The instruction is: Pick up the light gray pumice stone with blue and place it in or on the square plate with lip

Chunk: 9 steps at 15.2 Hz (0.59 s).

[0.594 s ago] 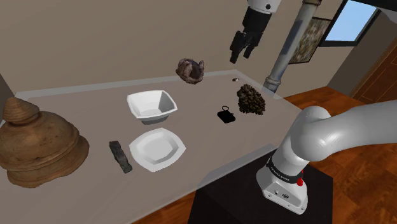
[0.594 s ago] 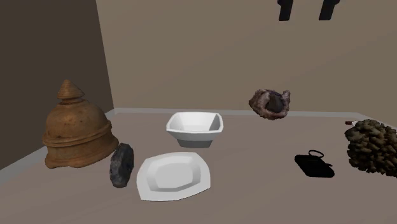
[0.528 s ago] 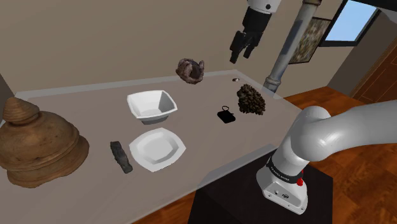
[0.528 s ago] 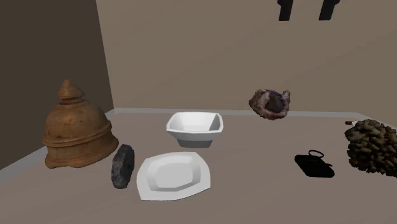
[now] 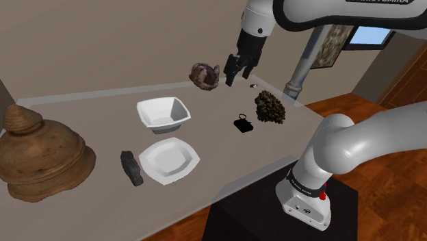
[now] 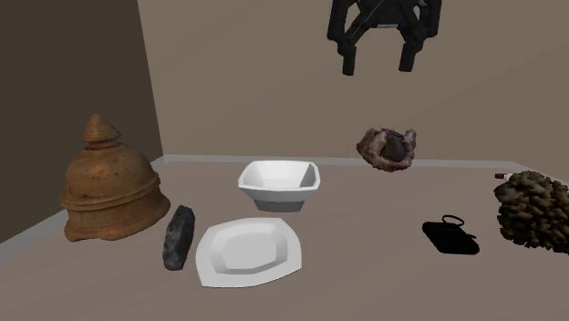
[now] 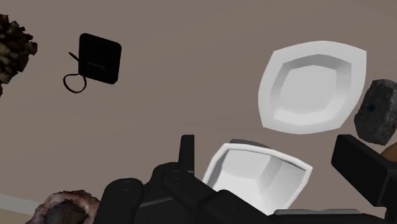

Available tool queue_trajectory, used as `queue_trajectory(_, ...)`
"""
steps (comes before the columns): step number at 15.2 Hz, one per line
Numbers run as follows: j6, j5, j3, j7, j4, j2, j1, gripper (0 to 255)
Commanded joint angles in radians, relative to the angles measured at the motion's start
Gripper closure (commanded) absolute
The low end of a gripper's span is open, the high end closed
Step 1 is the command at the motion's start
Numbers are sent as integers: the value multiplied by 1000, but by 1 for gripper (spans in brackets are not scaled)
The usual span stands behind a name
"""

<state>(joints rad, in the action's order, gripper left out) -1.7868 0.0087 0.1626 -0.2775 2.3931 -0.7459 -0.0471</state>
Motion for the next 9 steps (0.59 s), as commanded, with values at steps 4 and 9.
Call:
queue_trajectory(4, -123, 25, 101, -107, 17, 100, -15, 0)
queue_trajectory(9, -245, 21, 203, -219, 7, 232, -15, 0)
